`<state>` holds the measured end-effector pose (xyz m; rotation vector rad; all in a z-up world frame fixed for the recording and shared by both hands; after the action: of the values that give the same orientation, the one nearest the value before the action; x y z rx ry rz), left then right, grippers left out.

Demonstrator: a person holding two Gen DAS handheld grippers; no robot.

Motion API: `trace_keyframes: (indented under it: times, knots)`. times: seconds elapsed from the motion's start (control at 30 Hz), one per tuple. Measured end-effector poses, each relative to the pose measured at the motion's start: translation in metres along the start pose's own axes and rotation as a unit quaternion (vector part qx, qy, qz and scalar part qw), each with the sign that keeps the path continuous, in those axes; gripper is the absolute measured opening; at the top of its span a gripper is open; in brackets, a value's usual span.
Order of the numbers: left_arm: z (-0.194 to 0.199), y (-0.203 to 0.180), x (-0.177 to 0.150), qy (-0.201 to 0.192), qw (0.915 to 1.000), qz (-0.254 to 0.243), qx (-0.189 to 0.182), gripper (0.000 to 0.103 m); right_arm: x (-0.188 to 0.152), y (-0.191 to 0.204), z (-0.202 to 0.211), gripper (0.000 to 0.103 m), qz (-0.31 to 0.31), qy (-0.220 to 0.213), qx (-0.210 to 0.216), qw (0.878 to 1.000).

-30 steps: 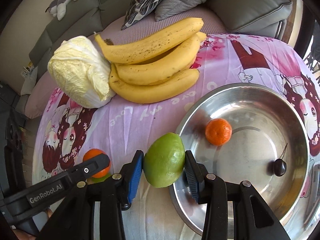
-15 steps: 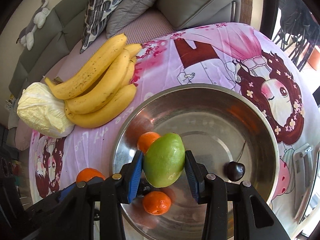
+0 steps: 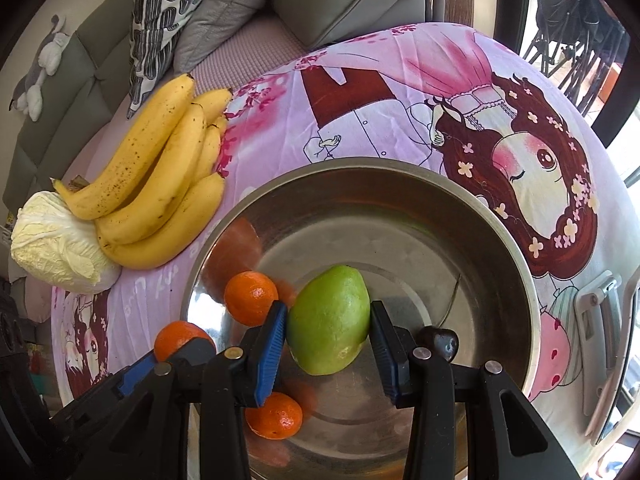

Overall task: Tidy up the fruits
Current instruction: 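Carry the green pear and tangerine in both tools over the steel bowl, then open both tools to drop the pear and tangerine into the bowl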

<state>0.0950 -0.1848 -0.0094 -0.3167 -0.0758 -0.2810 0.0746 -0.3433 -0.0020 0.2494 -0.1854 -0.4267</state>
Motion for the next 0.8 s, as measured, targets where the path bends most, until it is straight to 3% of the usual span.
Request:
trace_keyframes:
  times: [0.5, 0.8]
  knots:
    - [-0.007, -0.002, -0.001, 0.013, 0.9999, -0.007, -0.007, 0.041, -0.001, -0.008, -0.010, 0.045, -0.013, 0.017, -0.009, 1.000]
    - [0.008, 0.000, -0.003, -0.002, 1.0000, -0.002, 0.006, 0.041, -0.002, 0.000, 0.002, 0.045, -0.001, -0.004, 0.003, 1.000]
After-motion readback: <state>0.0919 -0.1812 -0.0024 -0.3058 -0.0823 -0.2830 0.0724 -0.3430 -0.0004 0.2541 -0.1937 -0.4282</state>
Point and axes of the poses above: each gripper's, at about its wrist camera, not at the fingertips, and z roughly against the way its jaws point, y to its left, x to its top, the point moved 1 cm from there along -z, roughly the way its jaws point, and after that the axes turned 13 degrees about y, right-handed, at the moved point
